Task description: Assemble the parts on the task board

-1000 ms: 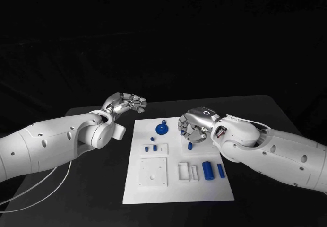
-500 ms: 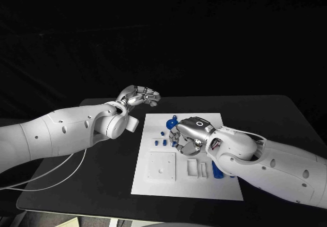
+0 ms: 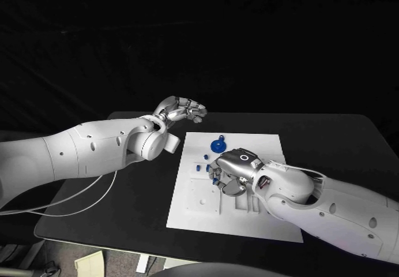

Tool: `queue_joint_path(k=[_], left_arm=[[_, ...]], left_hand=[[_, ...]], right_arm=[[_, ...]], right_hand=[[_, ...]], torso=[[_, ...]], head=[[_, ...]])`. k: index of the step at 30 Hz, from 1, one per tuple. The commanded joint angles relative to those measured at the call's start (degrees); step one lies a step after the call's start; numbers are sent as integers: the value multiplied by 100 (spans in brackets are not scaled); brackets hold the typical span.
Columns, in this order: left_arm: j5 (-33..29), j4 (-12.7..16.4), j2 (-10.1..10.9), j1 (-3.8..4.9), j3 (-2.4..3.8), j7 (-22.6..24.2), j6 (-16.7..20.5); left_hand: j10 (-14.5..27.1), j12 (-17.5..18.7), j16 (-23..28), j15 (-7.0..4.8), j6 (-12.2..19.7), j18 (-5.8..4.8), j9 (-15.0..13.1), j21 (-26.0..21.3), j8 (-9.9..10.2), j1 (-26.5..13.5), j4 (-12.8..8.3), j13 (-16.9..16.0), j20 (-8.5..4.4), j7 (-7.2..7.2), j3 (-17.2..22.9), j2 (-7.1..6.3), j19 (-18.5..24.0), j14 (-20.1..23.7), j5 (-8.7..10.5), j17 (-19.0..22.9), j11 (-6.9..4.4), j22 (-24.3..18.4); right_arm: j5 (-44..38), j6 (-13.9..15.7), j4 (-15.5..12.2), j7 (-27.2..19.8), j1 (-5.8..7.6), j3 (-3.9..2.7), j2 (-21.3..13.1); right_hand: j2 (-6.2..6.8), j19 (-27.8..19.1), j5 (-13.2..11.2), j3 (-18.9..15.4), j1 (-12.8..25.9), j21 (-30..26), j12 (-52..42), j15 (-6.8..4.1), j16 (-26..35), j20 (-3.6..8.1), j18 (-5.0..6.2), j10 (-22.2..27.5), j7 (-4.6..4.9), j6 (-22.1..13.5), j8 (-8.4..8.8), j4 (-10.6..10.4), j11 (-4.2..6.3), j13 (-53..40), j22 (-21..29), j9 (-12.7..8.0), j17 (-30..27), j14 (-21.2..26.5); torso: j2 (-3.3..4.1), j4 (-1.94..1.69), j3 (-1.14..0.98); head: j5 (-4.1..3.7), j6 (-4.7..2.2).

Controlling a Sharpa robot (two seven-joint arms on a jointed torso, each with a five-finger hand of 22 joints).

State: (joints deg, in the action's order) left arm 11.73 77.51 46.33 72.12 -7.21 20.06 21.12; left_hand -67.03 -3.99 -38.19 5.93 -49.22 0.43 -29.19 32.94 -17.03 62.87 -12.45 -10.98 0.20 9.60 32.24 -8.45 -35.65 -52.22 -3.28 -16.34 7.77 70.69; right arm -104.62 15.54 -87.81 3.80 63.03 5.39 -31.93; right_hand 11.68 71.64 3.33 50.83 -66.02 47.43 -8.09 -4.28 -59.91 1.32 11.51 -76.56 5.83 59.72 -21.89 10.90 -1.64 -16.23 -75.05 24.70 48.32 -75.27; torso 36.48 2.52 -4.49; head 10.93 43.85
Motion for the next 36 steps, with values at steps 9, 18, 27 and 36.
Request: queue_joint_path(k=[9, 18, 27, 36], left_arm=[[-48, 3, -26, 18, 6, 55, 37], [-48, 7, -35, 18, 6, 52, 29], [-48, -4, -46, 18, 6, 50, 23], [-48, -12, -51, 18, 6, 43, 6]], left_hand=[[30, -4, 33, -1, 33, 100, 10, -36, -41, -14, 31, 10, 0, -5, -18, 29, -30, -24, -17, -10, -24, 10], [30, -5, 38, -1, 33, 100, 11, -39, -42, -13, 32, 10, 0, -5, -17, 28, -31, -25, -17, -15, -24, 11], [31, -4, 43, -1, 34, 100, 12, -42, -43, -13, 33, 11, 0, -5, -16, 26, -32, -25, -17, -19, -23, 12], [33, -4, 50, 0, 37, 100, 14, -45, -43, -14, 35, 11, 0, -4, -17, 25, -34, -26, -17, -25, -23, 13]], right_arm=[[-373, -94, 112, 48, -66, 46, 95], [-374, -107, 163, 47, -115, 101, 149], [-403, -160, 241, 76, -209, 109, 215], [-428, -234, 284, 93, -228, 112, 232]], right_hand=[[-38, -10, 24, -7, -7, 44, 41, -25, -38, 46, 349, -35, 20, 15, -25, 30, -22, -13, -110, 10, -7, 3], [-39, -11, 24, -9, -6, 48, 43, -26, -39, 46, 349, -37, 20, 16, -25, 35, -22, -19, -110, 12, -8, 2], [-43, -11, 28, -9, -6, 52, 45, -26, -41, 46, 349, -38, 20, 16, -24, 39, -21, -25, -109, 14, -9, 1], [-47, -12, 31, -9, -5, 54, 47, -26, -42, 46, 349, -37, 21, 15, -23, 42, -21, -30, -108, 15, -10, 1]], torso=[[-1, -6, 0], [1, -6, 10], [4, -6, 9], [2, -6, 7]], head=[[131, 105], [180, 142], [257, 134], [283, 176]])
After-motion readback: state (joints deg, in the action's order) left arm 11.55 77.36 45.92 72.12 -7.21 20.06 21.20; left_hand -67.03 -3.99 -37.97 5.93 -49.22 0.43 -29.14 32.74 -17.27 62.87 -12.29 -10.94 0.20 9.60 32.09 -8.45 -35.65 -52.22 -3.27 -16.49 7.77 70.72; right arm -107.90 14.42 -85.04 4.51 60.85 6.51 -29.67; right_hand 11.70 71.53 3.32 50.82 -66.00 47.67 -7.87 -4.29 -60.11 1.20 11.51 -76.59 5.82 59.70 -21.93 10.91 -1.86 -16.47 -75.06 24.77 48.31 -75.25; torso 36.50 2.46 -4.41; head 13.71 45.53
